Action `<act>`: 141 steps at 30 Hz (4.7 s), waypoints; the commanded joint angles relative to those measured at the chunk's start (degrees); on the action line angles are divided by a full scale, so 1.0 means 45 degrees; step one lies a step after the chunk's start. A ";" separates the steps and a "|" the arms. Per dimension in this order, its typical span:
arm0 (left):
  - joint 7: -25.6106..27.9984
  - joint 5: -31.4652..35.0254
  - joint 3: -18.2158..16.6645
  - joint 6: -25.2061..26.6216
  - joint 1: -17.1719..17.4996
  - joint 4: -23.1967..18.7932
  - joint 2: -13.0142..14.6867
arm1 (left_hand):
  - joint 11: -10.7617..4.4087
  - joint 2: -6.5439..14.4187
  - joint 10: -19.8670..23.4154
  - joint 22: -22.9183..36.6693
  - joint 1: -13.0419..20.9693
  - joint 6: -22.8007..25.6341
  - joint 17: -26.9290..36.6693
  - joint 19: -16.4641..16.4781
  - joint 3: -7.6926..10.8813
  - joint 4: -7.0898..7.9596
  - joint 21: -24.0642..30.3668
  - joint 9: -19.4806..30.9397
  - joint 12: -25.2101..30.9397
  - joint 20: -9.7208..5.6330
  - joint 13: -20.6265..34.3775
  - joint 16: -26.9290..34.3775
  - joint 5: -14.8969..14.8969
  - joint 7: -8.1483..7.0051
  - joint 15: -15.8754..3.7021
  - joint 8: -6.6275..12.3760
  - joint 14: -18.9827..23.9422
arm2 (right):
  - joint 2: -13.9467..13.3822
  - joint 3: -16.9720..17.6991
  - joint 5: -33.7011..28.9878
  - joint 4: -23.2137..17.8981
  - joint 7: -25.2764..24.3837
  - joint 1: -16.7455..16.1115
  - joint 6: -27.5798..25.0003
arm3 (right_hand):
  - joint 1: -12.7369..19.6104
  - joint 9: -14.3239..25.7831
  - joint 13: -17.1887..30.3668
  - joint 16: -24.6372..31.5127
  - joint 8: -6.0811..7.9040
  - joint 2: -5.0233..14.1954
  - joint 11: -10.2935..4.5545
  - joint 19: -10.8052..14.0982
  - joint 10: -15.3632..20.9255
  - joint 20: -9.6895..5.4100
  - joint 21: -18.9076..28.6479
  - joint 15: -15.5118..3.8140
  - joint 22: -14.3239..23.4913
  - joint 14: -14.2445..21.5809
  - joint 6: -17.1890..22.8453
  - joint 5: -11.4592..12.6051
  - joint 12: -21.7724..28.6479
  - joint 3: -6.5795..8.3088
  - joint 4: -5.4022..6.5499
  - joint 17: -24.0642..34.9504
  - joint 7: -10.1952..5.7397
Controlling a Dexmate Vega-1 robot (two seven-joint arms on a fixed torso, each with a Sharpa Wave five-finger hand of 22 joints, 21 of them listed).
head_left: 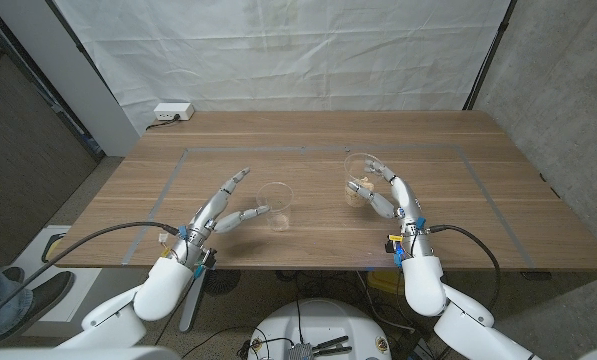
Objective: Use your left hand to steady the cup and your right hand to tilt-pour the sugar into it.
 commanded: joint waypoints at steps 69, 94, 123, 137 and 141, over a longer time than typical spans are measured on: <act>-0.1937 -0.0141 0.2490 0.0211 -0.3288 0.1404 -0.0608 | -0.0098 0.0242 0.0411 0.0022 0.0216 0.0448 0.0004 -0.0293 -0.0753 0.0130 0.0167 0.0025 0.0437 -0.0273 0.0000 0.0248 0.0568 0.0000 -0.0010 0.0491 0.0215 | 0.0358 -0.0013 -0.0151 0.0260 -0.1148 -0.0953 0.0685 | -0.0109 0.0028 0.0047 -0.0017 -0.0145 0.0289 0.0071 0.0003 0.0107 -0.0601 -0.0032 -0.0822 0.0040 -0.0016 0.0396 -0.0352 -0.0177 -0.0036 0.0192 0.0074 -0.0181; -0.1661 -0.0524 0.2018 0.0621 -0.2331 0.0789 -0.0324 | 0.0569 0.0334 -0.0401 0.0047 0.0199 -0.0534 0.0031 -0.0454 -0.0974 0.0229 0.0125 0.0036 0.0072 0.0445 0.0017 0.0006 0.0629 0.0385 0.0428 0.0015 -0.0419 | 0.0306 0.0006 -0.0039 0.0384 -0.1080 -0.0945 0.0812 | -0.0097 0.0029 0.0049 -0.0023 -0.0199 0.0309 0.0085 0.0099 0.0128 -0.0609 0.0003 -0.0792 0.0045 -0.0004 0.0441 -0.0452 -0.0217 -0.0043 0.0207 0.0068 -0.0153; -0.2563 -0.0818 0.2755 0.0884 -0.3458 0.1757 -0.0849 | 0.0573 0.0349 -0.0446 0.0056 0.0166 -0.0577 0.0042 -0.0520 -0.1136 0.0288 0.0129 0.0042 0.0126 0.0469 0.0031 0.0064 0.0653 0.0446 0.0427 0.0083 -0.0497 | 0.0419 0.0007 0.0127 0.0338 -0.0990 -0.0911 0.0623 | -0.0081 0.0031 0.0051 -0.0021 -0.0252 0.0381 0.0079 0.0119 0.0174 -0.0592 0.0005 -0.0783 0.0054 0.0026 0.0507 -0.0565 -0.0254 -0.0028 0.0232 0.0068 -0.0165; -0.3000 -0.1468 0.2898 -0.0215 -0.4196 0.2639 -0.1371 | -0.1044 0.1050 0.2643 0.0033 0.1281 0.2841 -0.0025 0.0148 -0.1133 0.0055 0.0302 0.0019 0.0844 -0.0081 0.0000 0.0466 0.0796 -0.0776 -0.0702 0.0952 0.1835 | 0.0513 0.0034 0.0070 0.0365 -0.1233 -0.0935 0.0659 | -0.0095 0.0033 0.0052 -0.0014 -0.0282 0.0422 0.0086 0.0125 0.0200 -0.0591 0.0006 -0.0772 0.0057 0.0051 0.0517 -0.0617 -0.0268 -0.0024 0.0256 0.0072 -0.0179; -0.3101 -0.1579 0.2870 -0.0374 -0.4288 0.2710 -0.1415 | -0.1522 0.1509 0.4187 0.0027 0.1990 0.4636 -0.0038 0.0700 -0.0971 -0.0115 0.0399 0.0005 0.1028 -0.0238 -0.0015 0.0611 0.0742 -0.1194 -0.0974 0.1334 0.3123 | 0.0505 0.0035 0.0019 0.0320 -0.1254 -0.0963 0.0610 | -0.0120 0.0034 0.0052 -0.0014 -0.0288 0.0437 0.0092 0.0122 0.0214 -0.0587 0.0004 -0.0796 0.0058 0.0048 0.0529 -0.0636 -0.0270 -0.0028 0.0275 0.0076 -0.0172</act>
